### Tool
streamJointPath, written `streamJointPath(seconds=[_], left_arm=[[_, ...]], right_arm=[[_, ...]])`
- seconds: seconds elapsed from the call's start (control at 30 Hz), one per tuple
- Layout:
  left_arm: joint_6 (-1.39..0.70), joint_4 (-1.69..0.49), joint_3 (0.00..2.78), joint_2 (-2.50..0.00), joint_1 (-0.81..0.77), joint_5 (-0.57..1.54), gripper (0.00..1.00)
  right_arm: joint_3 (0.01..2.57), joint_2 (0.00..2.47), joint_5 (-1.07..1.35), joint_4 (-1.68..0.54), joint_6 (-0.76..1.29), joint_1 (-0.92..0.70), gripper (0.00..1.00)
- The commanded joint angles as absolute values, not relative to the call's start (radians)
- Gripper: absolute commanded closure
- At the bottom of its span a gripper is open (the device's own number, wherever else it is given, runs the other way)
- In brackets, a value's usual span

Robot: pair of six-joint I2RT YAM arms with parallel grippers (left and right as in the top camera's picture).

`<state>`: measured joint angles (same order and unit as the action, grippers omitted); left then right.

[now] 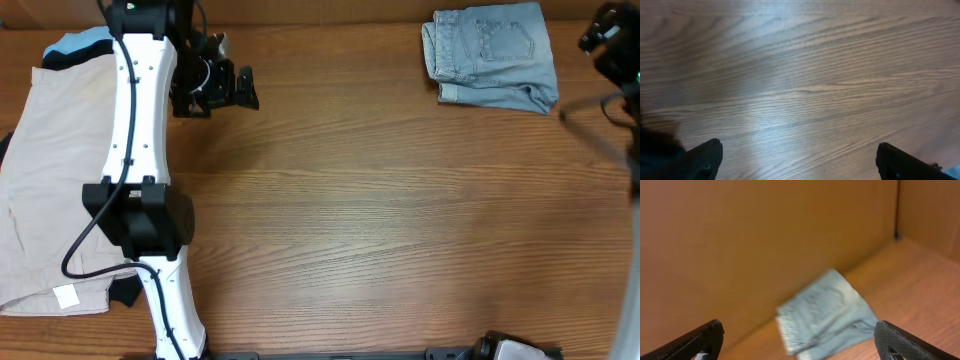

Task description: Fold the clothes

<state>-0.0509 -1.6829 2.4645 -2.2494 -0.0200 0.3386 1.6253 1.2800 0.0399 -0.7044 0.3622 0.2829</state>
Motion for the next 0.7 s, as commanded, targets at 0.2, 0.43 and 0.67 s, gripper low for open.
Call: streamJointPath(seconds=[0.2, 0.43, 0.67], left_arm=[[-0.068, -1.652, 2.511, -1.903, -0.027, 0.168, 0.00], [-0.298, -1.595, 2.509, -1.867, -0.027, -0.045, 0.00], [-0.828, -1.543, 2.465, -1.899, -0.026, -0.445, 0.00]], right_arm=[[1.621, 0.925, 0.047, -0.781, 0.362, 0.274, 0.00], [1.621, 0.847, 0.047, -0.788, 0.362, 0.274, 0.00], [1.617, 0.850, 0.047, -0.942, 0.363, 0.274, 0.00]])
